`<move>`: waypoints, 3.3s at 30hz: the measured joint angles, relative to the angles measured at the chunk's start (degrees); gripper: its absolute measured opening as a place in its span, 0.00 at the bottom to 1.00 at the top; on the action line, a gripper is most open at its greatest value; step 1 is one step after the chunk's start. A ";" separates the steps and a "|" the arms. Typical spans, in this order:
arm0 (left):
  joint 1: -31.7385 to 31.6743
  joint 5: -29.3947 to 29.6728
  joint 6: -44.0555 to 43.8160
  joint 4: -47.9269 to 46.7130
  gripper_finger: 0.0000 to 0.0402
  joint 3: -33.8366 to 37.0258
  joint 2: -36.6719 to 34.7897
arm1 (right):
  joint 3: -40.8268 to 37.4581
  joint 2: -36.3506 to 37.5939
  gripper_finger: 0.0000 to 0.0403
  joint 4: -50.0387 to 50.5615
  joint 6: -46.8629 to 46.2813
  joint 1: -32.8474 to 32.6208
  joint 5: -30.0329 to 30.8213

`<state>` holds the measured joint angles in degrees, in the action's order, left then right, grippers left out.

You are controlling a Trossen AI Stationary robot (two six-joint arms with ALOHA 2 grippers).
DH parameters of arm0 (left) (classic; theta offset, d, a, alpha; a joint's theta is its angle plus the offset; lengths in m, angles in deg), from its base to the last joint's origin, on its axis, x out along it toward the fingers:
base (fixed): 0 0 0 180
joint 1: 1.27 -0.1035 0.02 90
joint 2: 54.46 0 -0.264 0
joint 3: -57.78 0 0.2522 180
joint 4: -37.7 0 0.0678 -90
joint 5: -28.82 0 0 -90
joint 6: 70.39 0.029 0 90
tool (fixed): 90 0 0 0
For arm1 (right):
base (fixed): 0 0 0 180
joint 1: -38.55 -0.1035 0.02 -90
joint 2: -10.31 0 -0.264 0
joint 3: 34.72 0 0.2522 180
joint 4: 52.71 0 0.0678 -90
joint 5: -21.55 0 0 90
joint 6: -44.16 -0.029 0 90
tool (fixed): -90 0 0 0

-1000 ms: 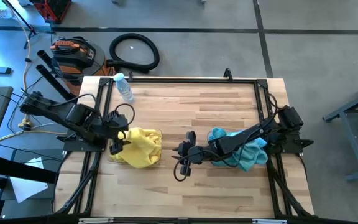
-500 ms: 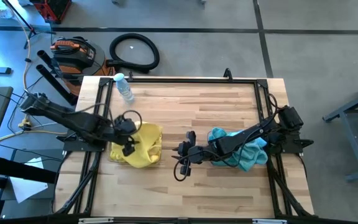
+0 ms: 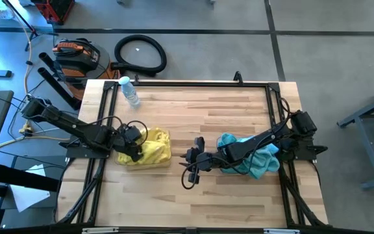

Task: Sort microfiber towel by color & place in baskets
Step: Put the yellow microfiber cloth into the left transparent bin

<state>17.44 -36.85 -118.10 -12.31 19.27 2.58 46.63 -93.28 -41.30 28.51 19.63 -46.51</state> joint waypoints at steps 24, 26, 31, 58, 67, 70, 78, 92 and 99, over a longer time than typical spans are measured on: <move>0.28 -6.24 11.76 -6.21 0.72 -16.42 0.21 | 0.00 0.00 0.32 1.48 -1.00 0.00 -0.03; 0.81 -6.05 11.79 -4.54 0.72 -16.14 0.23 | 0.00 0.00 0.32 1.84 -1.02 0.00 -0.03; 3.06 -6.16 9.05 -2.89 0.72 -13.77 1.92 | 0.00 0.00 0.32 2.07 -1.02 0.00 -0.03; 3.94 -6.66 3.11 -1.01 0.72 -9.77 6.33 | 0.00 0.00 0.32 2.97 -2.35 0.00 -0.03; 3.94 -4.14 7.08 -2.38 0.72 -12.48 -0.06 | 0.00 0.00 0.32 3.24 -1.89 0.15 -0.03; 3.94 -1.03 7.49 -2.30 0.72 -12.88 -2.06 | 0.00 0.00 0.32 3.45 -1.89 0.16 -0.03; 1.04 11.72 7.02 -1.30 0.72 -12.90 -1.97 | 0.00 0.00 0.32 3.82 -1.14 0.16 -0.03; -11.92 7.56 15.47 1.95 0.72 -12.92 7.43 | 0.00 -0.04 0.32 3.91 -1.01 0.11 -0.03; -14.32 6.68 17.20 1.69 0.58 -12.91 10.30 | 0.00 -0.04 0.32 4.07 -1.89 0.13 -0.03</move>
<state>3.12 -30.17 -100.90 -10.62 6.36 12.88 46.63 -93.32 -37.24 26.62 19.76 -46.54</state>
